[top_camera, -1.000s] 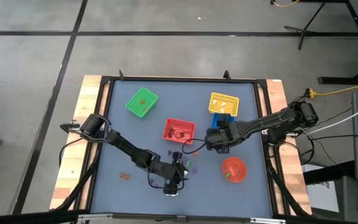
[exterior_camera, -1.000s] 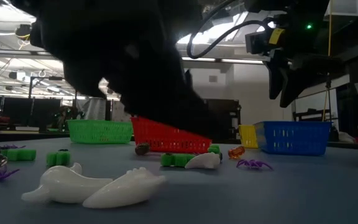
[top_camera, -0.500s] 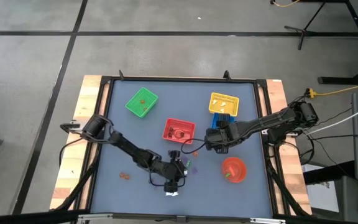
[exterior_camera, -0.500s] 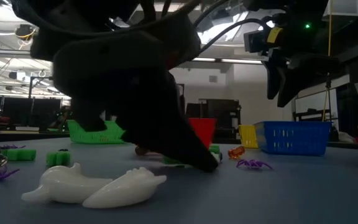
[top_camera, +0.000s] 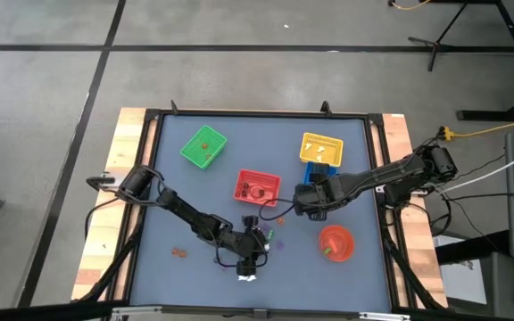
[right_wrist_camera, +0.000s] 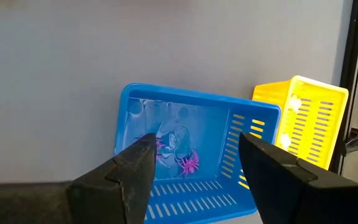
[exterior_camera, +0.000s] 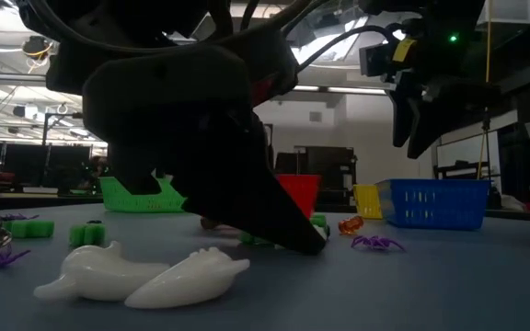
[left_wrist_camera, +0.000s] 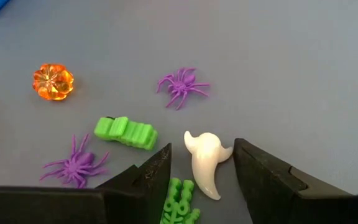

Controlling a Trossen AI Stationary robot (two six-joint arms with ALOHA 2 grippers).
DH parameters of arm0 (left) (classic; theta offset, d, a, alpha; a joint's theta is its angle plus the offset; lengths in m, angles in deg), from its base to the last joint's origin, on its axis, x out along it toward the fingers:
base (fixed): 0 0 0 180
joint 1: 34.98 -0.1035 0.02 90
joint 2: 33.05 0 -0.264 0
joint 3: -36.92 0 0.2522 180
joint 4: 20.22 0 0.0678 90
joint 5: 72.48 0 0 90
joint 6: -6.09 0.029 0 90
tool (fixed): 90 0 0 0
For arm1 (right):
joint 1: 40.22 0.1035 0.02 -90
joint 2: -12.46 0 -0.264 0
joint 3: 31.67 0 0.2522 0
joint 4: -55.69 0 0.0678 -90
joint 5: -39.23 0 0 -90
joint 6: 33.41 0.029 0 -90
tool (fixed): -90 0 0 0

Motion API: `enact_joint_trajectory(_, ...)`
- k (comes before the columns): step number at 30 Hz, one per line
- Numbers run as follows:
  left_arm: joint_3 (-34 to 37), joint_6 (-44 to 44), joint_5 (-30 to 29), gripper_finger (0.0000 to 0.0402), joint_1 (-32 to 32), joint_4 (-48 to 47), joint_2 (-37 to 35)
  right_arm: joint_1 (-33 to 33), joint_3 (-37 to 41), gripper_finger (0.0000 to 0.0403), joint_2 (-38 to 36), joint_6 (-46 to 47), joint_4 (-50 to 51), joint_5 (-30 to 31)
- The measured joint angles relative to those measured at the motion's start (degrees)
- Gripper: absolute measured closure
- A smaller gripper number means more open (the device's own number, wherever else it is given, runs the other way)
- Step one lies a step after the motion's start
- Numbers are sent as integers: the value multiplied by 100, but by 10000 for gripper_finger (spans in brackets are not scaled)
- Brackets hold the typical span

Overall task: Sort Halloween decoration
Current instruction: Put the white ghost toy into the yellow bin

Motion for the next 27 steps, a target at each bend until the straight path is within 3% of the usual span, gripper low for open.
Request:
enact_joint_trajectory(10, 0, 2, -31, 239, 0, -24, 4, 1, 0, 176, 0, 0, -2, 2)
enact_joint_trajectory(27, 7, 7, -17, 309, 7, -10, 9, 1, 0, 176, 0, 0, -4, 1)
